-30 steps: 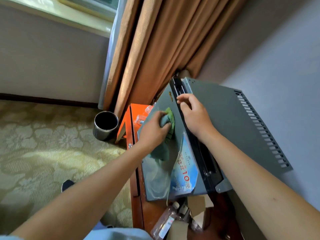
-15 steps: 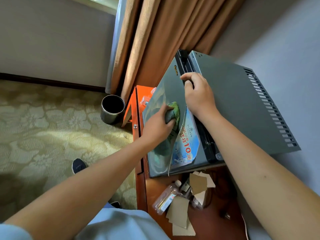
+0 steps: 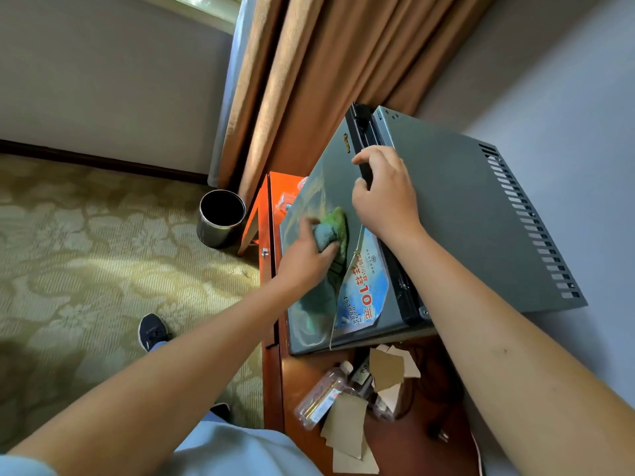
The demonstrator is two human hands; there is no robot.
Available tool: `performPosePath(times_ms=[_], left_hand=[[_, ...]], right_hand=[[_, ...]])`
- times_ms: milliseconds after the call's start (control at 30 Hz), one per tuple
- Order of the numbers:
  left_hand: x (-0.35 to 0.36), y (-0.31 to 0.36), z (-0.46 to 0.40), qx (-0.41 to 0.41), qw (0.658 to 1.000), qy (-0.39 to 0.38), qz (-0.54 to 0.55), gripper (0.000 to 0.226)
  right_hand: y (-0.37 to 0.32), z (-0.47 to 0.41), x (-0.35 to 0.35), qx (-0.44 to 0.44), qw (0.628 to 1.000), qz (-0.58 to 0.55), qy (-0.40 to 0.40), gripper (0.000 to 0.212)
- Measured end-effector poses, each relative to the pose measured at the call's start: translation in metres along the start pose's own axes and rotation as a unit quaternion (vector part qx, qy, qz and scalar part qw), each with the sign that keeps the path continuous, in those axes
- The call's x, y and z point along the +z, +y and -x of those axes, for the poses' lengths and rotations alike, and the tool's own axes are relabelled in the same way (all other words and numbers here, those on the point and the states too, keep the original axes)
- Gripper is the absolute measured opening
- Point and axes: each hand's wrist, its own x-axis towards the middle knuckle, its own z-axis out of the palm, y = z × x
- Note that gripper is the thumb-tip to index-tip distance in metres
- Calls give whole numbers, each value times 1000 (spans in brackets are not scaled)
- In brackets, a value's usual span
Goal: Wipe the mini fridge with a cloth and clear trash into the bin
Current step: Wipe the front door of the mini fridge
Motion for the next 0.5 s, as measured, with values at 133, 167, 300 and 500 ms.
performPosePath(times_ms=[133,167,300,500], left_hand=[[11,-37,21,-25,999,-43,-22,38],[11,-41,23,-22,998,-47,-19,36],[1,-24,14,11,1000,-15,17,38],[2,-19,10,15,1000,-17,0,34]], right_hand=[[1,0,0,6,1000,14,-7,36],[1,0,1,4,1000,18,-9,36],[2,0,1,2,1000,19,-8,34],[1,-1,-1,10,1000,7,-6,31]])
